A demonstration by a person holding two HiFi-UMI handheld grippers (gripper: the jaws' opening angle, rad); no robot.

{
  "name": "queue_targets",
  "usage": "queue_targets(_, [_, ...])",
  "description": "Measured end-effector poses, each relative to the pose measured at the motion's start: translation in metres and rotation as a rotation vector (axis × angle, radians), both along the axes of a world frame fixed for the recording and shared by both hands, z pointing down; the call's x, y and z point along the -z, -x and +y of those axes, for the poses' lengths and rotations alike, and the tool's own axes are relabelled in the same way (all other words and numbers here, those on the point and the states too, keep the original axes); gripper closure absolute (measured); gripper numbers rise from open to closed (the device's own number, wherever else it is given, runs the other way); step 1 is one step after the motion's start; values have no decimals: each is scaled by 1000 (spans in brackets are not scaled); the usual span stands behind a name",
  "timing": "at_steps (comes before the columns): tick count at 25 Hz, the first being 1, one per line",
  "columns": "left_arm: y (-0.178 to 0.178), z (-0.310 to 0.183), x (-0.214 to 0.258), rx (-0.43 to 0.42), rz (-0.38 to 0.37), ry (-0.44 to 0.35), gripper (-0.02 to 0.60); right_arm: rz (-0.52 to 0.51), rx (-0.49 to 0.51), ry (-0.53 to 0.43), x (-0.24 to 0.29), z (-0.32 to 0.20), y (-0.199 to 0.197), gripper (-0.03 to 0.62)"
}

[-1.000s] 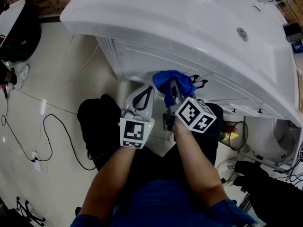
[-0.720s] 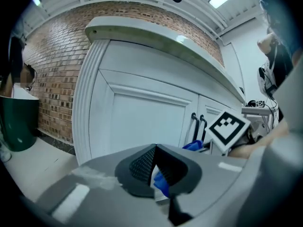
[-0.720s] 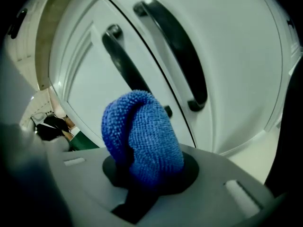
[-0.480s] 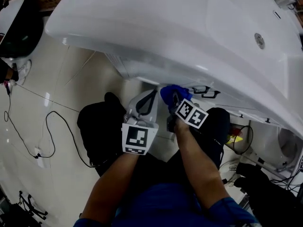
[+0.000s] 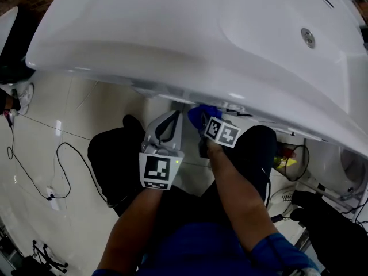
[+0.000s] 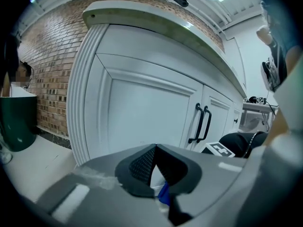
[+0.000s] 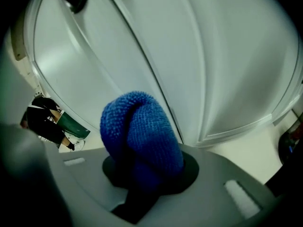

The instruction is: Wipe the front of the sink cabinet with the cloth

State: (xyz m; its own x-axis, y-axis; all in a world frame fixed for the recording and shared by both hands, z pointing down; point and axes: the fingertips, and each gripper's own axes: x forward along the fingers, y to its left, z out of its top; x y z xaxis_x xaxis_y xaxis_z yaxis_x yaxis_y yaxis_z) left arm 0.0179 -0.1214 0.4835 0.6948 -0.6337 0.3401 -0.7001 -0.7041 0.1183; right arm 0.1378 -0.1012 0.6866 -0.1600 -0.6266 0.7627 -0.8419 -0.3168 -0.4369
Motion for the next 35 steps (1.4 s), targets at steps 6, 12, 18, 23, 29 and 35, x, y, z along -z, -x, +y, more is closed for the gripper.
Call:
queue_targets(6, [-28,7,4,-56,1,-42,580,-33,15,-169,72,18,5,523])
queue_targets(12, [-60,31,12,-91,-11,-85,580,-29,25,-608,258,31,-5,523])
queue_targets(18, [-74,38,24,-80,1,-125,580,18,8,-826,366,17,-36,523])
queue_targets(23, [-71,35,17,-72,7,-92,580,-37,-25,-729,323,23,-37,523])
queue_targets(29, [-65,23,12,-31,12,-64,580,-122,-52,-573,247,37,-26,523])
queue_targets(35, [-66,25,10,-49,9,-56,580,-174,-137,-411,169,32,-32,523])
